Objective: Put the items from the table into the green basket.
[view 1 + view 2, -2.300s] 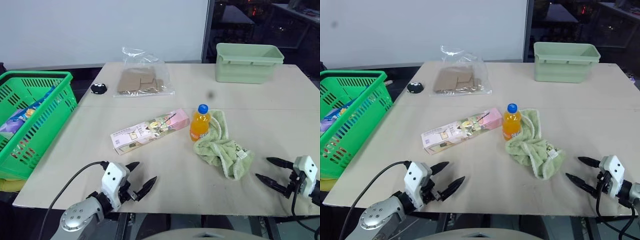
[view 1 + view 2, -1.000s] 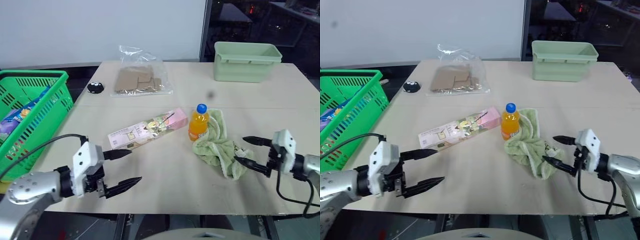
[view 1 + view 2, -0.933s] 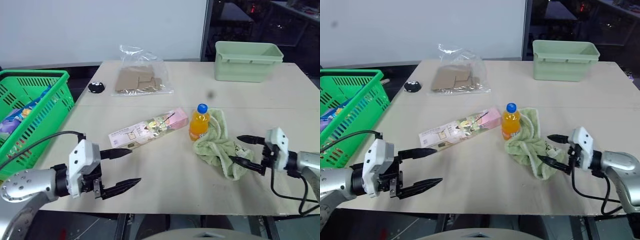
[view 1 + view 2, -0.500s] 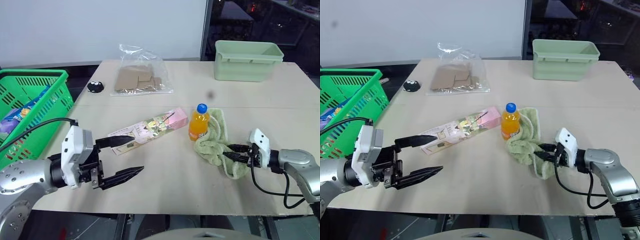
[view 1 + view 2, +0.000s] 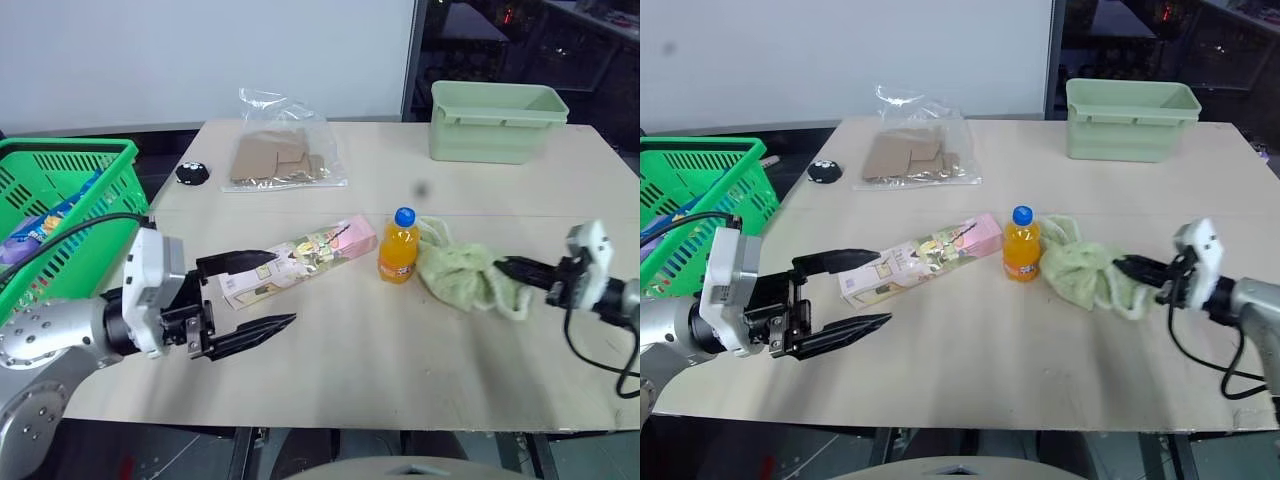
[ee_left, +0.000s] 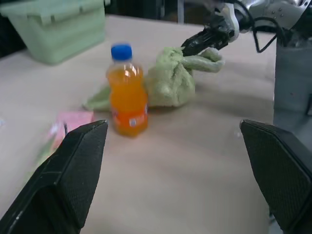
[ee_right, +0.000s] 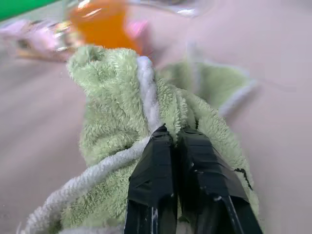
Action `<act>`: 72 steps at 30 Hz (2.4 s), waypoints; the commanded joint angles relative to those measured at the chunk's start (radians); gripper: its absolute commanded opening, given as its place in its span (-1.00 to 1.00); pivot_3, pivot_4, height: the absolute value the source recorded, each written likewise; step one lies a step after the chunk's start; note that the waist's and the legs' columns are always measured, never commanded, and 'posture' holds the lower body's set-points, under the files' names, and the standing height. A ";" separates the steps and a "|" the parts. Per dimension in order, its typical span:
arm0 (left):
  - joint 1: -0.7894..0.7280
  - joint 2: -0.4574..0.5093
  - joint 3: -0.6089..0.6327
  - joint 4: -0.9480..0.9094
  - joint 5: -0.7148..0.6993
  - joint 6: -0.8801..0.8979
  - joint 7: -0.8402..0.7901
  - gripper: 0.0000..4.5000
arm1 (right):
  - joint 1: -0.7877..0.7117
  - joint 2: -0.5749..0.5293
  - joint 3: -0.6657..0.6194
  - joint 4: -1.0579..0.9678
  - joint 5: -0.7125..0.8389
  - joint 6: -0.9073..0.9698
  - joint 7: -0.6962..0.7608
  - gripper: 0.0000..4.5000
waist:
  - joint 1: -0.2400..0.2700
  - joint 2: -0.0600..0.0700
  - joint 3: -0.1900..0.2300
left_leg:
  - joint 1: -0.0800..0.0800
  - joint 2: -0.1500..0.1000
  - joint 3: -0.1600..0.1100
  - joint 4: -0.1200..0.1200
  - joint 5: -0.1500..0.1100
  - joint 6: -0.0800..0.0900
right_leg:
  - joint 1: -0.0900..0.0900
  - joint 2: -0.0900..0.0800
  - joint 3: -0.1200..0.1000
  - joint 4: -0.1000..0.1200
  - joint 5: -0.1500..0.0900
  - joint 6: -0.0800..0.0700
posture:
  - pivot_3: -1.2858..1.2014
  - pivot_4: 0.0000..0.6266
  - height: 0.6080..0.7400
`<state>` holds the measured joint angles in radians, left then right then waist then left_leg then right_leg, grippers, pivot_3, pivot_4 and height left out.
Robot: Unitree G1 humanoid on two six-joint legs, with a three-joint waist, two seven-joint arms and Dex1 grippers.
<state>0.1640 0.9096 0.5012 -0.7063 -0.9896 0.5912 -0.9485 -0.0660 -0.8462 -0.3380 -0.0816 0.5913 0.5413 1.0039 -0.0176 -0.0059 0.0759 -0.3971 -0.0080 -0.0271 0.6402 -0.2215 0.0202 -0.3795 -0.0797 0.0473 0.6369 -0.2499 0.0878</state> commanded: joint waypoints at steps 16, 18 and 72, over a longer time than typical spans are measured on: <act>-0.131 -0.034 -0.116 -0.022 -0.029 0.002 0.126 1.00 | -0.111 -0.269 -0.250 0.601 -0.220 -0.256 -0.139 -0.98 | -0.066 0.005 -0.004 | 0.003 0.000 0.005 0.001 0.000 0.000 | 0.001 0.003 0.007 0.002 0.000 0.000 | -0.06 -0.94 1.00; -0.157 -0.054 -0.133 -0.019 -0.035 0.005 0.158 1.00 | -0.149 -0.283 -0.248 0.668 -0.261 -0.306 -0.193 -0.66 | -0.074 0.006 -0.004 | 0.003 0.000 0.005 0.002 0.000 0.000 | 0.001 0.004 0.008 0.002 0.000 0.002 | -0.06 -0.95 1.00; -0.499 -0.621 -0.700 0.762 0.831 -0.506 0.293 1.00 | 0.427 0.149 -0.297 -0.505 0.257 -0.103 -0.039 0.98 | -0.212 0.000 -0.005 | -0.001 0.002 0.001 0.007 -0.001 -0.001 | 0.001 0.016 0.022 0.004 -0.002 0.005 | -0.23 -0.92 1.00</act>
<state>-0.3115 0.2919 -0.2053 0.0604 -0.1654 0.1151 -0.6554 0.3741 -0.6994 -0.6320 -0.5616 0.8285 0.4554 0.9716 -0.2292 -0.0064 0.0705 -0.3981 -0.0058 -0.0266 0.6468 -0.2222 0.0197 -0.3787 -0.0635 0.0692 0.6408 -0.2519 0.0926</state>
